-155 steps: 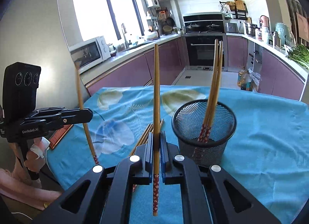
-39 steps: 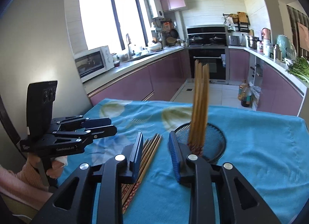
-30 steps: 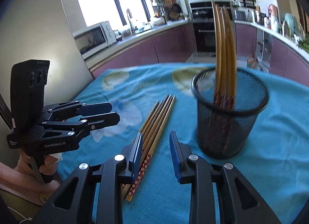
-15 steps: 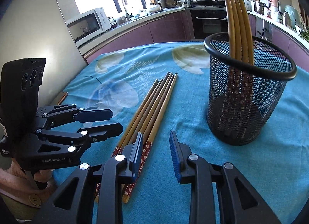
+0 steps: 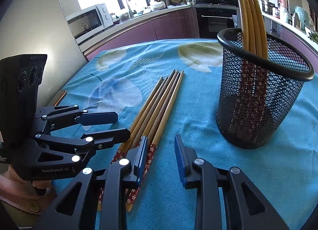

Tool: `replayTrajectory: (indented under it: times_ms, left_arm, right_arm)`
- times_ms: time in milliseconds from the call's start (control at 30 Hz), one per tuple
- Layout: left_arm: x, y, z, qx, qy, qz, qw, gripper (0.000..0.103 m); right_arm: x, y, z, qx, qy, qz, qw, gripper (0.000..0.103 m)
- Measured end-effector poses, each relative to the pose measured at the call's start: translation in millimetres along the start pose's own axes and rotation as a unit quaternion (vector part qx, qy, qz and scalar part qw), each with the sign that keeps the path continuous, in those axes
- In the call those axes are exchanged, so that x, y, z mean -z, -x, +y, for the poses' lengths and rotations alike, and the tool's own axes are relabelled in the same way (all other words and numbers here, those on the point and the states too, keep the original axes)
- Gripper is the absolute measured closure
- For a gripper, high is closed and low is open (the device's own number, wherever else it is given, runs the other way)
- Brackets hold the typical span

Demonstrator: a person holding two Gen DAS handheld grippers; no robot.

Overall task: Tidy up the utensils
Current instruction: 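Move both open tools back over the remaining chopsticks, then grasp one wooden chopstick with the left tool while the right tool grasps another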

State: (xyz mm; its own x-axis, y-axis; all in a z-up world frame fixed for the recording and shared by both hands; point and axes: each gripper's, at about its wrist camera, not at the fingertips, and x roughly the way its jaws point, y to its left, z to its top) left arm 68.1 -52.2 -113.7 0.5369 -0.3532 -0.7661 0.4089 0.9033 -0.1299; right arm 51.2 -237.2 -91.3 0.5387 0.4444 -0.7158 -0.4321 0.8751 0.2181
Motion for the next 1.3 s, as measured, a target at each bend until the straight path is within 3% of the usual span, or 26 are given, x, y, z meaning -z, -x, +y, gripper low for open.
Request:
replayTrajectory:
  times_ms: [267,500,767,1067,1300]
  left_arm:
    - [-0.9,-1.1,-0.3,-0.003,-0.003,0.001,1.0000,0.063]
    - [-2.9,-3.9,3.2,-0.002,-0.004,0.002,1.0000,0.072]
    - [-8.3,-10.7,4.6,-0.009,-0.010,0.005,0.9999,0.072]
    - [-17.3,-18.4,11.9,-0.003,-0.006,0.010,0.9999,0.081]
    - [-18.7,-20.9,13.9,-0.003,0.009,0.009,0.9999,0.089]
  right_arm:
    - [0.5,-0.7,-3.5,0.005,-0.004,0.004,1.000,0.076]
    - [-0.5,-0.3,-2.2,0.013,-0.002,0.011,1.000,0.076]
    - [-8.2,-8.4,1.2,0.032,0.005,0.016,0.999,0.077]
    - [-21.4,-19.8,-2.2,0.042,0.007,0.018,0.999,0.077]
    - [-24.5,-22.8,-7.5,0.036,-0.009,0.016,0.999,0.090]
